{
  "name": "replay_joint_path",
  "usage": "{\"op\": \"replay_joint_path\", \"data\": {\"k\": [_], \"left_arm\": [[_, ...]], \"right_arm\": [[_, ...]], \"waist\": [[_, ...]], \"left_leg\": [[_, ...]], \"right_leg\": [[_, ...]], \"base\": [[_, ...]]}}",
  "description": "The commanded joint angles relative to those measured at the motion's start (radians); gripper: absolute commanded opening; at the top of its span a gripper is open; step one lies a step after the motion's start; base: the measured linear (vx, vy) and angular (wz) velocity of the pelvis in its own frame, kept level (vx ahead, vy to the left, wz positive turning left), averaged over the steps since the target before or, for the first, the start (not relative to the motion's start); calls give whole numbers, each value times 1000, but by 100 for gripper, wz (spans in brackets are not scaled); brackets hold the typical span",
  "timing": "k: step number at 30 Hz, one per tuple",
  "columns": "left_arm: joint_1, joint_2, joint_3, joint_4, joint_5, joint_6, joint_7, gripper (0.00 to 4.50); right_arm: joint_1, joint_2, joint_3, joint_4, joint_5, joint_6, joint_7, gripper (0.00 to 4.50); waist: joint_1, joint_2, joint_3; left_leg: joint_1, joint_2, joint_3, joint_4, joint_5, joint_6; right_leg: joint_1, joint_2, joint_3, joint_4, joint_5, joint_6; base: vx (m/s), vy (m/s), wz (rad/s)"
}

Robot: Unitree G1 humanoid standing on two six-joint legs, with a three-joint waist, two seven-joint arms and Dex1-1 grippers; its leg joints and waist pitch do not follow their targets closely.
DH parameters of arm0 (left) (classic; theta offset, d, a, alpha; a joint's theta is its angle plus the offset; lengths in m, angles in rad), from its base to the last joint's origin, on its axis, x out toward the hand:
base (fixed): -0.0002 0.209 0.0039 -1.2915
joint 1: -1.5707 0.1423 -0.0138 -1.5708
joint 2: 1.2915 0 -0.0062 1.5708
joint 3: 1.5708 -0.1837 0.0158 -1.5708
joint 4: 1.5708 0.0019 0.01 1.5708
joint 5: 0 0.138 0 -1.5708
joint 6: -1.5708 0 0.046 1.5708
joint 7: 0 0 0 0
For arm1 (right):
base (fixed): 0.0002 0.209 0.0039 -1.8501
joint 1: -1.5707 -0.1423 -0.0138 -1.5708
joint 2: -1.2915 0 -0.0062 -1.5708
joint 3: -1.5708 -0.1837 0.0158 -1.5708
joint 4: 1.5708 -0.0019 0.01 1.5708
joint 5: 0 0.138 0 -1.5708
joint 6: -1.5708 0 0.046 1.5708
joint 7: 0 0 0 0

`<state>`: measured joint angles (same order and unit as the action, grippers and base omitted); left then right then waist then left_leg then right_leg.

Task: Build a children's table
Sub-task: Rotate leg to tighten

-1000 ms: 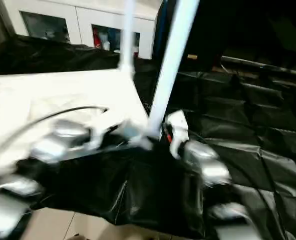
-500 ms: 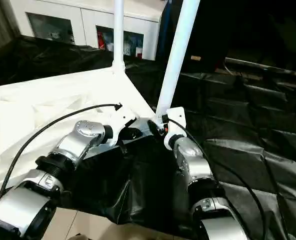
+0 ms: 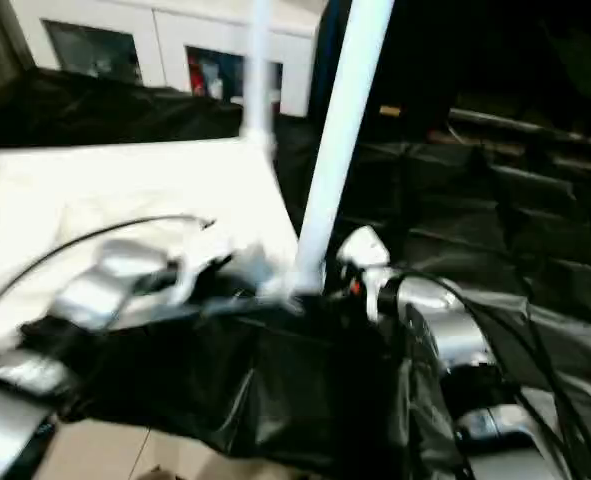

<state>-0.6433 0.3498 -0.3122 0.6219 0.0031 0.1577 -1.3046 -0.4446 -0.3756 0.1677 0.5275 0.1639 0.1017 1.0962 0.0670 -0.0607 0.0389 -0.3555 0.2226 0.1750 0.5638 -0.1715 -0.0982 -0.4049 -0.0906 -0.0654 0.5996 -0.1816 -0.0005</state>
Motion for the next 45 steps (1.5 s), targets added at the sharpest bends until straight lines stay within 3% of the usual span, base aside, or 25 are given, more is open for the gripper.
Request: {"op": "replay_joint_path", "data": {"k": [1,2,6,8,12,13,17,18,20,22,24,26,27,29,30,33,35,39,45], "left_arm": [[19,-1,-29,-6,-10,15,-46,0],[24,11,-28,-13,-13,15,-60,0],[32,24,-26,-33,-16,21,-74,0],[35,27,-25,-45,-18,26,-74,0],[36,24,-24,-51,-19,34,-73,0],[38,19,-23,-51,-18,34,-64,0],[38,7,-18,-42,-16,29,-36,0],[37,1,-16,-34,-9,27,-10,0],[11,-49,2,35,40,15,168,0],[-16,-90,11,86,70,22,290,0],[-33,-116,15,116,86,31,362,0],[-56,-165,20,148,95,51,445,0],[-65,-190,22,160,96,63,479,0],[-75,-220,19,170,99,74,508,0],[-86,-264,7,187,108,69,527,0],[-92,-290,-2,196,112,61,524,0],[-94,-295,-7,202,114,51,512,0],[-90,-271,-11,206,116,39,484,0],[-75,-211,-21,184,113,48,376,0]], "right_arm": [[7,-24,8,-24,7,10,31,383],[12,-30,16,-28,3,12,44,383],[18,-33,18,-34,9,21,62,383],[21,-33,19,-42,15,30,70,349],[25,-25,15,-50,18,39,69,338],[31,-18,15,-52,19,41,65,306],[37,-3,10,-44,18,43,39,293],[38,8,5,-35,11,42,9,284],[27,87,-30,43,-26,47,-198,278],[15,146,-63,92,-25,70,-330,275],[4,185,-90,125,-22,87,-428,275],[-18,242,-128,178,-14,99,-564,274],[-27,268,-144,203,-10,101,-626,274],[-39,300,-157,227,-10,98,-692,274],[-57,346,-159,255,-35,85,-770,274],[-65,372,-132,256,-64,57,-766,274],[-64,375,-98,233,-83,16,-712,330],[-63,350,-72,198,-85,-17,-628,372],[-50,242,-42,126,-67,-40,-432,372]], "waist": [[3,9,-52],[5,3,-52],[7,2,-52],[8,3,-53],[11,2,-55],[11,2,-54],[11,-1,-53],[11,-2,-52],[8,-3,-47],[4,-2,-45],[1,-1,-45],[-2,1,-45],[-6,2,-44],[-9,1,-45],[-10,8,-45],[-10,6,-46],[-10,4,-46],[-8,4,-47],[-2,2,-53]], "left_leg": [[7,12,10,-61,-235,59],[6,12,10,-62,-249,49],[4,10,10,-62,-254,37],[5,11,10,-60,-233,40],[4,9,12,-57,-197,50],[4,9,12,-58,-203,49],[4,8,12,-58,-218,42],[4,8,11,-59,-226,37],[4,8,10,-64,-252,22],[12,5,6,-65,-312,-9],[17,5,4,-67,-338,-23],[11,3,-1,-70,-351,-24],[14,4,0,-69,-361,-26],[12,1,-3,-70,-375,-27],[12,2,-4,-72,-380,-30],[14,0,-5,-72,-409,-26],[14,-1,-5,-72,-416,-18],[7,1,-5,-74,-395,-2],[1,3,0,-71,-313,19]], "right_leg": [[49,-37,36,-59,-119,-259],[50,-38,36,-60,-142,-250],[51,-42,37,-62,-174,-234],[52,-41,38,-59,-150,-236],[54,-40,37,-54,-101,-245],[53,-40,37,-56,-115,-244],[52,-41,37,-60,-156,-232],[51,-42,38,-62,-181,-222],[45,-42,38,-68,-242,-204],[38,-46,36,-83,-386,-160],[33,-44,35,-90,-426,-140],[37,-45,32,-92,-443,-123],[30,-44,34,-95,-447,-122],[30,-44,31,-98,-470,-114],[29,-43,31,-101,-467,-108],[28,-42,29,-106,-464,-100],[27,-40,30,-106,-464,-99],[34,-40,32,-101,-416,-115],[46,-42,35,-87,-303,-152]], "base": [[0,0,0],[0,0,0],[0,0,0],[0,0,0],[0,0,0],[0,0,0],[0,0,0],[0,0,0],[0,0,0],[0,0,0],[0,0,0],[0,0,0],[0,0,0],[0,0,0],[0,0,0],[0,0,0],[0,0,0],[0,0,0],[0,0,0]]}}
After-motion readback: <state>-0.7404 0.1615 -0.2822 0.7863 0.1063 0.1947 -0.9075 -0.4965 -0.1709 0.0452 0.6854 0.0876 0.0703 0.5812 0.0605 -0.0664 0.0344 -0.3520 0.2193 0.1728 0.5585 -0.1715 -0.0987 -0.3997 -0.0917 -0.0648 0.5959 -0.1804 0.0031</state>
